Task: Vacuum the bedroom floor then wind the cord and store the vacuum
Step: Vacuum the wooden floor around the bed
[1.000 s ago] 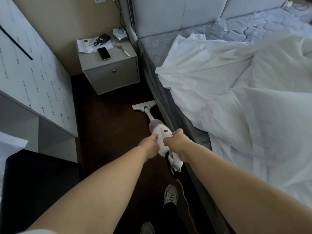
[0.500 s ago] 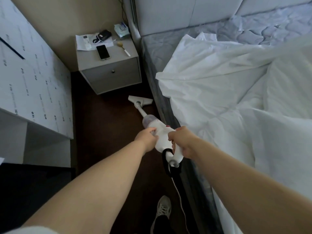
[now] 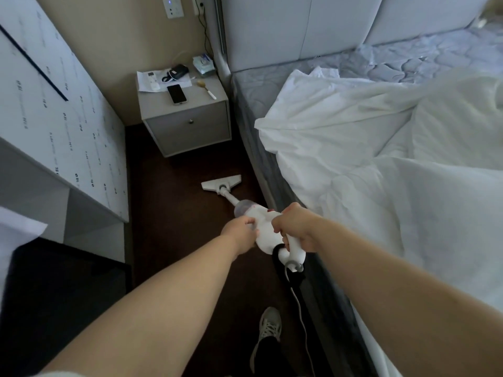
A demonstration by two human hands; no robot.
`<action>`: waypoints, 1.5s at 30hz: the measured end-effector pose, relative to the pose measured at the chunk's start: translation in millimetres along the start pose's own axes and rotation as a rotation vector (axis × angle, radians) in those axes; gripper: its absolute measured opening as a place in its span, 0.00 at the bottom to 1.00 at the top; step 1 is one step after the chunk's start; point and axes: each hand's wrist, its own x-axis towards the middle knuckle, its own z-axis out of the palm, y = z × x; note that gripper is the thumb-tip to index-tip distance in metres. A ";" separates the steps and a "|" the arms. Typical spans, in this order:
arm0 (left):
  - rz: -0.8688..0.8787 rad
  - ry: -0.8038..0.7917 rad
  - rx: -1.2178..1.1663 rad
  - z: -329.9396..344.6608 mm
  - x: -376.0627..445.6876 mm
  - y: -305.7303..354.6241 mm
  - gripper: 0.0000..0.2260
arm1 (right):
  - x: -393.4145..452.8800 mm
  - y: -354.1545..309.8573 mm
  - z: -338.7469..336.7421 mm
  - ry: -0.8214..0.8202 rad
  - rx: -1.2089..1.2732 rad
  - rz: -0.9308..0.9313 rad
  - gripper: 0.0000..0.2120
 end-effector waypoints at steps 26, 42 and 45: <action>-0.074 -0.104 -0.012 136.5 -269.5 -162.3 0.19 | -205.3 258.1 99.8 -0.018 -0.150 -0.013 0.22; 0.103 -0.162 0.074 292.9 -358.6 -143.9 0.19 | -308.7 402.0 19.2 0.131 0.061 0.061 0.08; 0.122 -0.150 0.061 301.3 -352.9 -143.8 0.19 | -303.1 409.8 14.8 0.135 0.065 0.055 0.14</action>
